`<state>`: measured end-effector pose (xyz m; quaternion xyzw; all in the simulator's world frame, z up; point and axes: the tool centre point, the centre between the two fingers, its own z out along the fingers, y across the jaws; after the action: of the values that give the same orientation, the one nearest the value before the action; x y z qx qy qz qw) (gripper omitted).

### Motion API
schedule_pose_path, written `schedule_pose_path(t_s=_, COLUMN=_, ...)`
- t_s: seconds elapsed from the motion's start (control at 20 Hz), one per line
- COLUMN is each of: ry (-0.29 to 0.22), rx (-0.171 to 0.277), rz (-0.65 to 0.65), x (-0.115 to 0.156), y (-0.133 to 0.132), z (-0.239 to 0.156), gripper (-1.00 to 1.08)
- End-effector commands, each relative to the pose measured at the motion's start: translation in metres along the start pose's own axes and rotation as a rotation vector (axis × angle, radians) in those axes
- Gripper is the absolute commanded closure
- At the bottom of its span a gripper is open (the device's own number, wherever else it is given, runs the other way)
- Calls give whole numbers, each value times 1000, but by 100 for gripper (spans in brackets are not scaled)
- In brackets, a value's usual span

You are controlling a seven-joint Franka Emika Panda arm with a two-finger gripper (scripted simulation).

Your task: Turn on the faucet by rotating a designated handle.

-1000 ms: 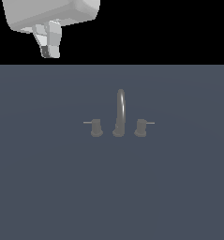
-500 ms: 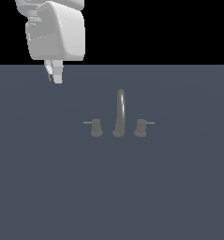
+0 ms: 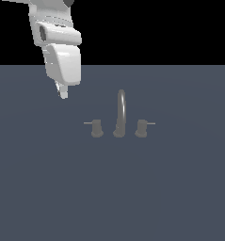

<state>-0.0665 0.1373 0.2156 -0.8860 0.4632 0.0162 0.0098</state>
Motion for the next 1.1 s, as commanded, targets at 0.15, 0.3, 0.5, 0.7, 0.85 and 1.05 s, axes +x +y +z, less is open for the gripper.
schedule_pose_path(t_s=0.15, ry=6, rx=2, rz=100, x=15, y=-21, z=26, gripper=108)
schedule_pose_path(t_s=0.3, ry=10, rx=3, rz=157, x=25, y=-33, z=40, gripper=108)
schedule_pose_path(t_s=0.5, ry=17, rx=3, rz=242, x=41, y=-48, z=62, gripper=108)
schedule_pose_path(t_s=0.7, ry=24, rx=4, rz=335, x=60, y=-64, z=85, gripper=108)
schedule_pose_path(t_s=0.85, ry=29, rx=5, rz=403, x=75, y=-75, z=101, gripper=108)
schedule_pose_path(t_s=1.05, ry=34, rx=6, rz=482, x=94, y=-85, z=120, gripper=108)
